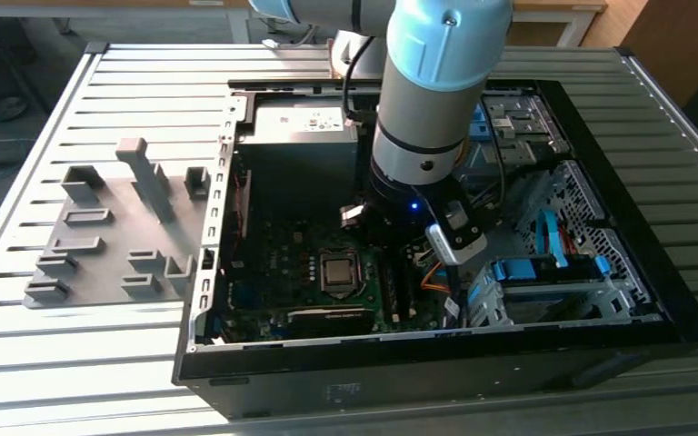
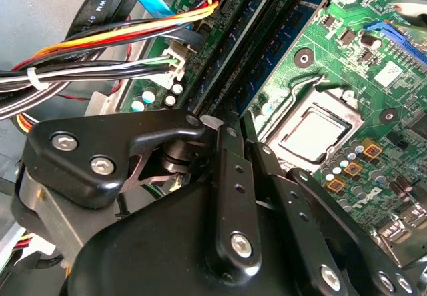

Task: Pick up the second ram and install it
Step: 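Insert the second ram into the second slot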

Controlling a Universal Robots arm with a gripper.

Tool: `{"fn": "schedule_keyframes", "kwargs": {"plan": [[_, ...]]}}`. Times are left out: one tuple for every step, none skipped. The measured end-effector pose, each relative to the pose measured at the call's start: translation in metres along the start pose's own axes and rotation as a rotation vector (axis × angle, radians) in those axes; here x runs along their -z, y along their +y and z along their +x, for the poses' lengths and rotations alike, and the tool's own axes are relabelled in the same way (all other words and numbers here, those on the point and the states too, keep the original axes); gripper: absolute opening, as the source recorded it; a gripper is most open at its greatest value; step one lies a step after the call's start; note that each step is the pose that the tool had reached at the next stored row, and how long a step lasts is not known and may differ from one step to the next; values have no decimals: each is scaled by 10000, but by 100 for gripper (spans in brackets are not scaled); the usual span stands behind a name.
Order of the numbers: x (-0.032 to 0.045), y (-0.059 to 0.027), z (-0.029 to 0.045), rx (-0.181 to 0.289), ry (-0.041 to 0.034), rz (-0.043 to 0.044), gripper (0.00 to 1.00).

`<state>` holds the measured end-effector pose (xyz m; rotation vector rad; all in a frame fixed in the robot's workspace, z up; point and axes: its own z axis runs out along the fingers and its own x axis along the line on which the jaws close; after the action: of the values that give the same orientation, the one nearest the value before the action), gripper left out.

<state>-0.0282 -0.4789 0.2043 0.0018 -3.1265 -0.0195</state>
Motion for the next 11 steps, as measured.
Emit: {"fn": "schedule_keyframes", "kwargs": {"plan": [[-1, 0, 0, 0, 0, 0, 14], [-1, 0, 0, 0, 0, 0, 14], [-1, 0, 0, 0, 0, 0, 14], [-2, 0, 0, 0, 0, 0, 14], [-2, 0, 0, 0, 0, 1, 14], [-3, 0, 0, 0, 0, 0, 14], [-4, 0, 0, 0, 0, 0, 14], [-4, 0, 0, 0, 0, 0, 14], [-5, 0, 0, 0, 0, -1, 14], [-5, 0, 0, 0, 0, 0, 14], [-5, 0, 0, 0, 0, 1, 14]]}}
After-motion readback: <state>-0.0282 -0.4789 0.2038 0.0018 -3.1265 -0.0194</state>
